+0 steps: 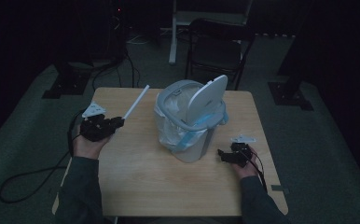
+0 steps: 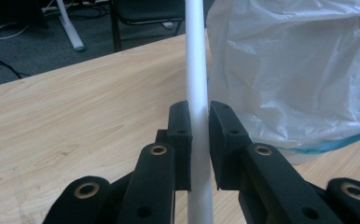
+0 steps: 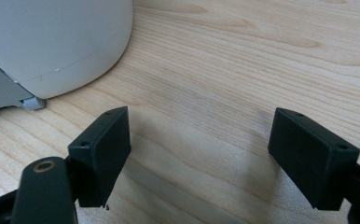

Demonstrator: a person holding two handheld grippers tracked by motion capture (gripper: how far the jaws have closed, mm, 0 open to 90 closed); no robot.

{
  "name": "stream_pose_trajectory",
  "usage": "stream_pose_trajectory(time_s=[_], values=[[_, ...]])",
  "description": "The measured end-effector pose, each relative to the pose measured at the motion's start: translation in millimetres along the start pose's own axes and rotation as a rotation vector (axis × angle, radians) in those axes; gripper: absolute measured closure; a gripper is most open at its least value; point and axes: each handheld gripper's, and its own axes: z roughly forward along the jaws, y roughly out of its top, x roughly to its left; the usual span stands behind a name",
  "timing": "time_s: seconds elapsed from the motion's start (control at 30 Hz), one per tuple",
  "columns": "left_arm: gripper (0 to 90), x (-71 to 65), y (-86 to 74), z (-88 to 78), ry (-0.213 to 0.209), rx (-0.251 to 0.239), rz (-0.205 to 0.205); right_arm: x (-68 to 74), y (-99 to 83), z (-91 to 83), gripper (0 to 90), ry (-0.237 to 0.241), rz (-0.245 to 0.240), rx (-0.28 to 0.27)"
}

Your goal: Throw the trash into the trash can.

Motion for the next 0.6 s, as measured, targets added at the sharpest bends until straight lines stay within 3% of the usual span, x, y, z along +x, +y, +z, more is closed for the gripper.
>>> stream_pose_trajectory(time_s=[0.17, 0.6], values=[[80.6, -8.1, 16.9, -10.6, -0.002, -0.012, 0.041, 0.0, 0.0, 0.0, 19.8, 0.0, 0.0, 0.0], [80.6, -21.3, 56.2, -21.9, -0.055, -0.059, 0.089, -0.1, 0.0, 0.1, 19.8, 0.0, -0.001, 0.0]])
